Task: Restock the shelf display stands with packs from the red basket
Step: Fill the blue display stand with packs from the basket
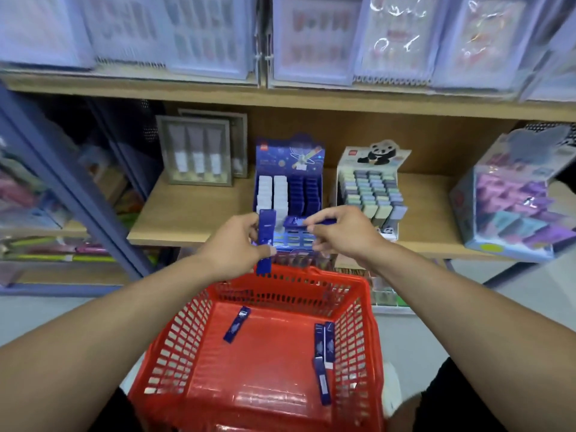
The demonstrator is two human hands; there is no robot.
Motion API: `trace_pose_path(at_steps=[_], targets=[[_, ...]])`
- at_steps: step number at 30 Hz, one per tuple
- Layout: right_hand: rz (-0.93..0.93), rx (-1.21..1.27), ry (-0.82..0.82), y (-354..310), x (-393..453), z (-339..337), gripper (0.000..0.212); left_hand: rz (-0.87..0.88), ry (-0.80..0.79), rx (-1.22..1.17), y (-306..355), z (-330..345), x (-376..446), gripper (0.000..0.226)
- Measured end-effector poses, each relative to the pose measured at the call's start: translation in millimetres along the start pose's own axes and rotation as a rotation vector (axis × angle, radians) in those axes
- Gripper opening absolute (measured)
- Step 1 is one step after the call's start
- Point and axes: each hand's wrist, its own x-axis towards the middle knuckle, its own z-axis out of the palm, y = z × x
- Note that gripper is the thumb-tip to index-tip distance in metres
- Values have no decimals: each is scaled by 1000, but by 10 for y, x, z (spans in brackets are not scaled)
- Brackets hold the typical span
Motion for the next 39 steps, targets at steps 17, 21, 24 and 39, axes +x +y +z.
trace_pose_path(at_steps=[17, 21, 24, 39], targets=[[-300, -530, 165, 81, 361, -74, 12, 28, 31, 114, -169, -72, 188, 19], [-352, -648, 161, 62, 374, 30, 10, 23, 18, 126, -190, -56, 182, 16], [-378, -662, 170, 41, 385, 69, 12, 25, 17, 138, -195, -58, 165, 14], [-381, -848, 75, 2, 332, 33, 18, 62, 51, 105, -172, -128, 164, 13]])
